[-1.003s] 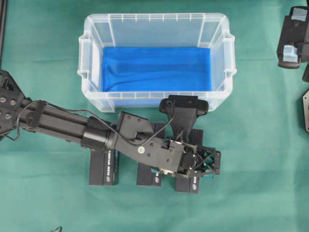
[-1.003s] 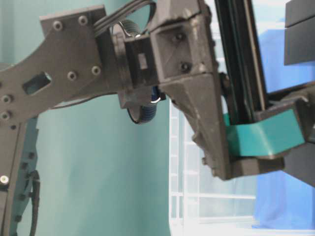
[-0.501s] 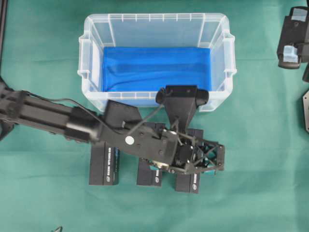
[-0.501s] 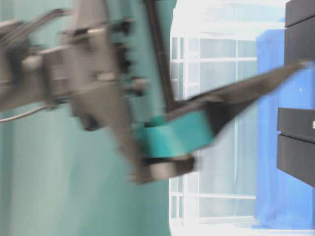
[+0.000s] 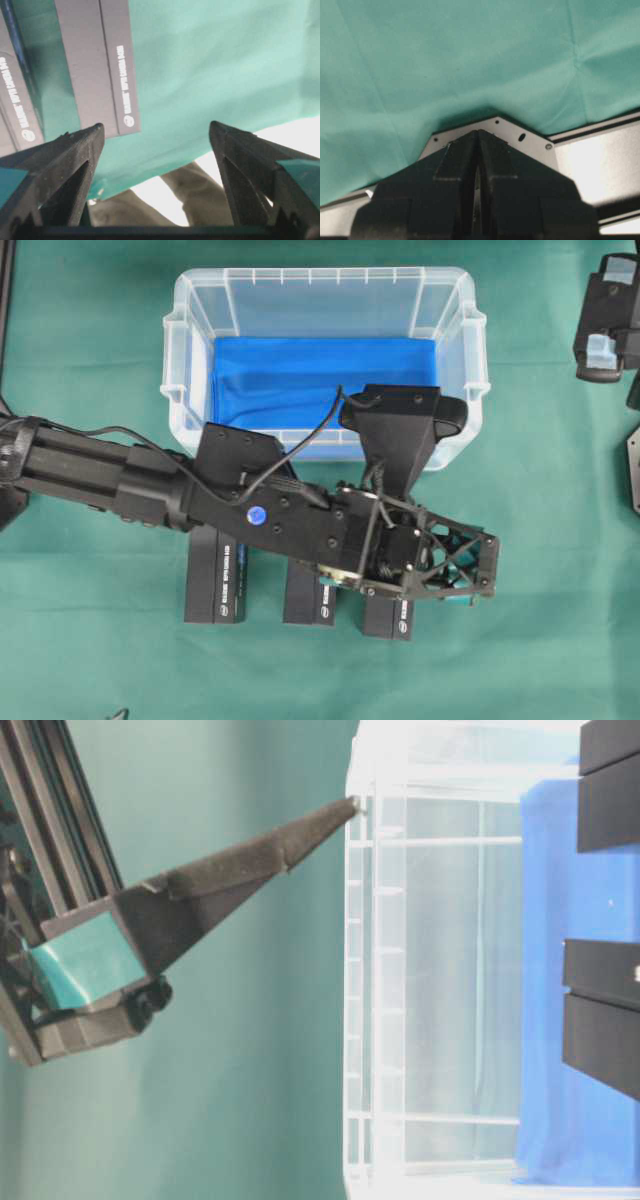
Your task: Take the box out of the case with the left arm.
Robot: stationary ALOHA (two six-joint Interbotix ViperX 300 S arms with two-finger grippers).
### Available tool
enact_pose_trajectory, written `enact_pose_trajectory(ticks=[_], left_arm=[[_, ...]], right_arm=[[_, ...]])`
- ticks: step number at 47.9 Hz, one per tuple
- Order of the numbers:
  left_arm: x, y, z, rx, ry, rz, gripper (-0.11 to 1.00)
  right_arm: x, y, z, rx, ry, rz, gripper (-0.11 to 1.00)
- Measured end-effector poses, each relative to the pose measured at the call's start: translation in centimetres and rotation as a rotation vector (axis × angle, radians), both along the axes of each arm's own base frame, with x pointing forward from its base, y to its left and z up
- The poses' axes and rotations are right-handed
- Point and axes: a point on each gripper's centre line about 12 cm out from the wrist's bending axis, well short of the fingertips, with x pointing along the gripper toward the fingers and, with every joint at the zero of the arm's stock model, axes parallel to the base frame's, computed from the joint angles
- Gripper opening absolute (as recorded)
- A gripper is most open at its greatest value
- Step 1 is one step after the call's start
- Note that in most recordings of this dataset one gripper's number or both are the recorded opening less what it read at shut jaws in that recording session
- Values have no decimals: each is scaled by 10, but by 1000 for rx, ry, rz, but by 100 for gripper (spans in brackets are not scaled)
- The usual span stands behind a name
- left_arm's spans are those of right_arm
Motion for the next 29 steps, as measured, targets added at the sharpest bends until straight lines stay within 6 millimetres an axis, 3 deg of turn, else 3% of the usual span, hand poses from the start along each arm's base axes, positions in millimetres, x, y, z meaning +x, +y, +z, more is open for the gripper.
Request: enact_pose_trajectory(ticks=[19,29], left_arm=[[-4,-1,-5,22,32,-40,84],[-32,-1,4,30,65,-59,84]], right_arm=[[-1,0,0,1,6,-4,1],[-1,0,0,1,3,-5,1]])
